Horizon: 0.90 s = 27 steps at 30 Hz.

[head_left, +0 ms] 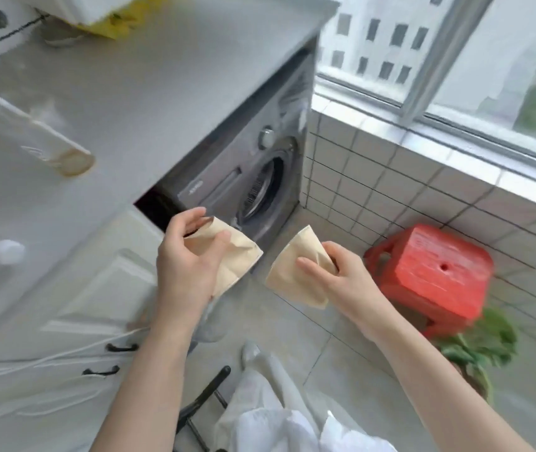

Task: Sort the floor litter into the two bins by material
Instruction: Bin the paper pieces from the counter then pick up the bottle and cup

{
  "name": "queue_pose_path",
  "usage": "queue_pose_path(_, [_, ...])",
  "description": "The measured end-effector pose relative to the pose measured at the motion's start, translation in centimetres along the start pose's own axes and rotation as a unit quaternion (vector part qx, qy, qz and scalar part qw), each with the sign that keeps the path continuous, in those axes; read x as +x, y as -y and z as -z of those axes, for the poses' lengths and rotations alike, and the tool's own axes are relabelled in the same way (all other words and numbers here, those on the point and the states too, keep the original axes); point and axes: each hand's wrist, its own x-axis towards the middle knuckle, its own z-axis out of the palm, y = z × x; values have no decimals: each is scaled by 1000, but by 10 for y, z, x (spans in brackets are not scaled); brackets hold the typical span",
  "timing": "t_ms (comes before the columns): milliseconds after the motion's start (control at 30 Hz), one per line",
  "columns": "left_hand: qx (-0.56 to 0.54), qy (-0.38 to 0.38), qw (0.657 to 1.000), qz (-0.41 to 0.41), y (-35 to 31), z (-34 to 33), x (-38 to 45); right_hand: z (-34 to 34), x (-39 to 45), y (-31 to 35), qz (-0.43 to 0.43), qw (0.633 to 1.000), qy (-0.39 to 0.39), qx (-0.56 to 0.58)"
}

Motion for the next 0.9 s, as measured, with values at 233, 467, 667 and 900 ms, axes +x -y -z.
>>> queue_pose_path(233, [34,154,987,-19,-5,-136,-100,120,-90,-114,-114,984,-110,85])
queue_pose_path(467, [96,350,932,19,10,-276,-179,208,-161,-221,-249,924,-217,195])
queue_pose_path(667, [172,494,852,3,44,-396,-229,255,-183,-313,-344,857,-289,252])
queue_pose_path(900, [298,587,752,-33,106,-535,-251,295,-176,-424,-423,773,-385,272])
